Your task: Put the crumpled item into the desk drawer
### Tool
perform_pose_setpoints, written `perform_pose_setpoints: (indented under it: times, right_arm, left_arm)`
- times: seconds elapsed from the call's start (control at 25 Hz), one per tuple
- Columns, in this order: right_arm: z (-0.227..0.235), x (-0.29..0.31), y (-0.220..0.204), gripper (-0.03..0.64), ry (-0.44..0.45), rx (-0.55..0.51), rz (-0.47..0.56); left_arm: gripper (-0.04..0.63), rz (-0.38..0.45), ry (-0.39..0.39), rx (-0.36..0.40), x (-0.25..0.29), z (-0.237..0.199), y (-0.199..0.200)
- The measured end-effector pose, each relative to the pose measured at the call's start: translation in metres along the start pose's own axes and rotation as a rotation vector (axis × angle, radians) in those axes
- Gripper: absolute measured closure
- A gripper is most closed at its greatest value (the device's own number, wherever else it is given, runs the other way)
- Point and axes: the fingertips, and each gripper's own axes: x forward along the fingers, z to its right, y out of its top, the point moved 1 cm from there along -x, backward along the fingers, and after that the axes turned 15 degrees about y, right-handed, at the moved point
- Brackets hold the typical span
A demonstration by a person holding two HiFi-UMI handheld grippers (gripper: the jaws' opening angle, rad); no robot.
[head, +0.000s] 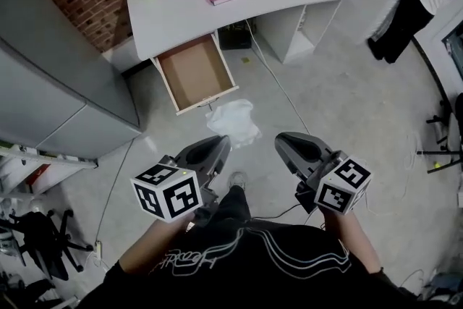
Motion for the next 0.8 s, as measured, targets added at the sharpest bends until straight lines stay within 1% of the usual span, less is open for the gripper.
perform_pose_setpoints:
  times: [0.16,0.32,0.44,0.6,0.8]
  right_arm:
    - [0.051,0.040,0.018,0.566,-0.011,0.018,-0.027]
    - [0.088,0.070,0.031,0.566,-0.017,0.024,-0.065]
    - [0.105,0.088,0.036,0.566,-0.016,0.022,-0.083]
    - [0.121,0.106,0.032,0.567,-0.002,0.038,-0.100]
    - [0.145,0.128,0.032,0.566,0.026,0.064,-0.119]
  left_arm:
    - [0.574,-0.011,0.011,-0.028,0.045,-0.044,0.031]
    - [0.574,-0.022,0.034,-0.040,0.082,-0.081,0.054]
    - [0.574,-0.025,0.057,-0.058,0.100,-0.104,0.064]
    - [0.574,-0.032,0.096,-0.086,0.114,-0.130,0.070]
    - [0.574,-0.033,0.158,-0.118,0.133,-0.162,0.077]
